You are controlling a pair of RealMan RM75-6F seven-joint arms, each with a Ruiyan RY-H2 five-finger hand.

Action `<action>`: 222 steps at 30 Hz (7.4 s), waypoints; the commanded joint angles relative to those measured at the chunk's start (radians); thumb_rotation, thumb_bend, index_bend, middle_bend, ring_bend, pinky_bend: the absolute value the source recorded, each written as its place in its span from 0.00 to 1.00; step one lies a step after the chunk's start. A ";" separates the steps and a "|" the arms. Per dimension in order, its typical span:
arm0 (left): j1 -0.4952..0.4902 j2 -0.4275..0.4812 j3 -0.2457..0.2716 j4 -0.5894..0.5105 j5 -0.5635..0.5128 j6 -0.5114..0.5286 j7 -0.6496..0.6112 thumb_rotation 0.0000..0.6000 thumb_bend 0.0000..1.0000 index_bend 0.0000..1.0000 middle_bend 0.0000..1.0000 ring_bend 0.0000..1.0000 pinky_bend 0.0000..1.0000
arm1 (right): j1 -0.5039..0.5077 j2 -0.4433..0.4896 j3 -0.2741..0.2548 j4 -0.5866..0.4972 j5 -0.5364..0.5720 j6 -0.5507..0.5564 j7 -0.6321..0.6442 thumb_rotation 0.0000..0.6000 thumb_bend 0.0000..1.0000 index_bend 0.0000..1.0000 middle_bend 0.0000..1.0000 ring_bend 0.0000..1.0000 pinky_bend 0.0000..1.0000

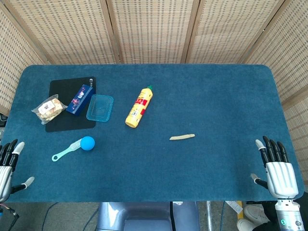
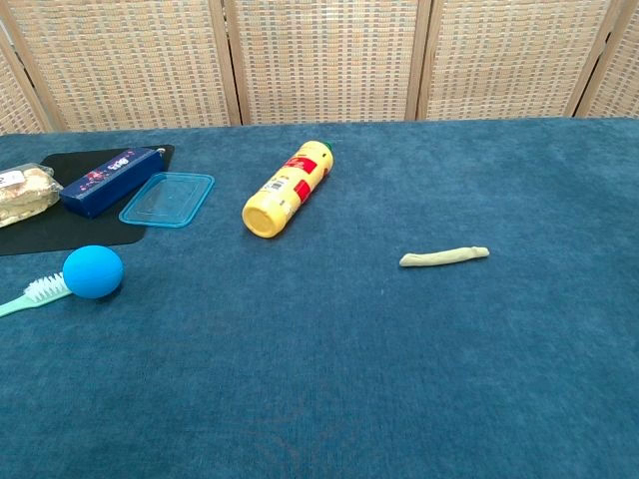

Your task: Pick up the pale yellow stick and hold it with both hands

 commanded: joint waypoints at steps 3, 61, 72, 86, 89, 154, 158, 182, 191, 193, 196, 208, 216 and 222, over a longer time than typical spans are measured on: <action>0.000 -0.001 0.001 0.002 -0.001 -0.002 -0.002 1.00 0.00 0.00 0.00 0.00 0.00 | 0.004 -0.001 -0.003 -0.001 0.005 -0.013 0.007 1.00 0.00 0.05 0.00 0.00 0.00; -0.062 -0.066 -0.079 0.048 -0.205 -0.115 0.069 1.00 0.00 0.00 0.00 0.00 0.00 | 0.722 -0.469 0.167 0.521 0.605 -0.812 -0.047 1.00 0.46 0.49 0.00 0.00 0.00; -0.060 -0.066 -0.074 0.049 -0.202 -0.108 0.068 1.00 0.00 0.00 0.00 0.00 0.00 | 0.724 -0.478 0.150 0.555 0.612 -0.813 -0.036 1.00 0.50 0.51 0.00 0.00 0.00; -0.066 -0.075 -0.067 0.054 -0.205 -0.116 0.081 1.00 0.00 0.00 0.00 0.00 0.00 | 0.722 -0.485 0.143 0.583 0.574 -0.813 0.021 1.00 0.61 0.65 0.02 0.00 0.00; -0.066 -0.075 -0.066 0.054 -0.205 -0.117 0.080 1.00 0.00 0.00 0.00 0.00 0.00 | 0.717 -0.477 0.142 0.570 0.562 -0.806 0.033 1.00 0.63 0.68 0.04 0.00 0.00; -0.702 -0.456 -0.107 0.454 0.224 -0.381 -0.098 1.00 0.22 0.44 0.00 0.00 0.00 | 0.995 -0.429 0.246 0.081 1.192 -0.697 0.003 1.00 0.64 0.72 0.09 0.00 0.00; -0.714 -0.478 -0.112 0.466 0.204 -0.393 -0.089 1.00 0.24 0.46 0.00 0.00 0.00 | 0.990 -0.426 0.245 0.075 1.186 -0.695 0.009 1.00 0.64 0.72 0.09 0.00 0.00; -0.755 -0.578 -0.087 0.515 0.147 -0.389 -0.119 1.00 0.30 0.52 0.00 0.00 0.00 | 0.984 -0.438 0.229 0.048 1.164 -0.684 0.016 1.00 0.65 0.72 0.09 0.00 0.00; -0.759 -0.576 -0.079 0.506 0.138 -0.379 -0.113 1.00 0.32 0.53 0.00 0.00 0.00 | 0.977 -0.429 0.227 0.044 1.160 -0.682 0.018 1.00 0.65 0.72 0.09 0.00 0.00; -0.759 -0.577 -0.078 0.506 0.136 -0.378 -0.113 1.00 0.33 0.54 0.00 0.00 0.00 | 0.976 -0.428 0.227 0.044 1.159 -0.683 0.020 1.00 0.65 0.72 0.09 0.00 0.00; -0.760 -0.578 -0.074 0.506 0.134 -0.377 -0.113 1.00 0.34 0.54 0.00 0.00 0.00 | 0.973 -0.428 0.225 0.046 1.157 -0.686 0.023 1.00 0.65 0.72 0.09 0.00 0.00; -0.765 -0.587 -0.065 0.509 0.124 -0.378 -0.106 1.00 0.38 0.56 0.00 0.00 0.00 | 0.963 -0.423 0.219 0.051 1.147 -0.694 0.032 1.00 0.65 0.72 0.09 0.00 0.00; -0.767 -0.593 -0.061 0.514 0.118 -0.378 -0.106 1.00 0.40 0.63 0.00 0.00 0.00 | 0.958 -0.420 0.215 0.052 1.141 -0.702 0.039 1.00 0.65 0.72 0.09 0.00 0.00; -0.769 -0.596 -0.062 0.513 0.112 -0.379 -0.100 1.00 0.47 0.70 0.00 0.00 0.00 | 0.952 -0.415 0.214 0.051 1.135 -0.706 0.046 1.00 0.65 0.72 0.09 0.00 0.00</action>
